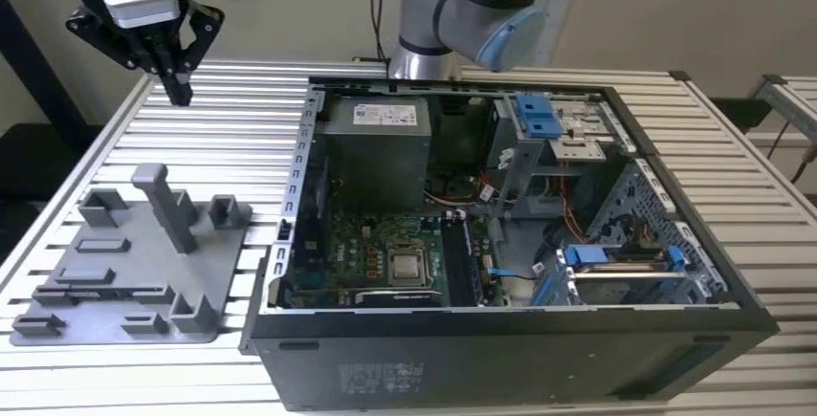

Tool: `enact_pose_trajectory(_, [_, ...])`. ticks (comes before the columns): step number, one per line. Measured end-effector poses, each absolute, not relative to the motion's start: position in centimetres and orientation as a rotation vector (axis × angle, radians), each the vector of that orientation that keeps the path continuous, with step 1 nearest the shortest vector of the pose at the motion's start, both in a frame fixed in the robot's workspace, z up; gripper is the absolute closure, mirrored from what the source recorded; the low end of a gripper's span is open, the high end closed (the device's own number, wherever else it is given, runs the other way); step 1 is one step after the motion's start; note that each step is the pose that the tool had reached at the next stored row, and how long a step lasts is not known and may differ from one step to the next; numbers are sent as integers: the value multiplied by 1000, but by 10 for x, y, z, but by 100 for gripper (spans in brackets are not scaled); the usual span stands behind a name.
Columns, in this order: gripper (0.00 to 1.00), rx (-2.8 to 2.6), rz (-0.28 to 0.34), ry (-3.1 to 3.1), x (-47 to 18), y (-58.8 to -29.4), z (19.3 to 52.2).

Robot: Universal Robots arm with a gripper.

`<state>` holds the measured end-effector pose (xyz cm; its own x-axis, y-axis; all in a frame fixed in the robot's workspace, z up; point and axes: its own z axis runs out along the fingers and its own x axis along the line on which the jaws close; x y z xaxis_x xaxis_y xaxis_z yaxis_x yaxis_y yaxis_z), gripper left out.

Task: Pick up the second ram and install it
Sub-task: 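Reach for the second ram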

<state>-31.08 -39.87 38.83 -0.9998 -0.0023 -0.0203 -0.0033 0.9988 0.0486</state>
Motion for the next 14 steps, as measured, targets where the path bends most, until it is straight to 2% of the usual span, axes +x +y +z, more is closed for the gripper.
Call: enact_pose_trajectory(14, [89, -4, 76, 3120, -329, -399, 388])
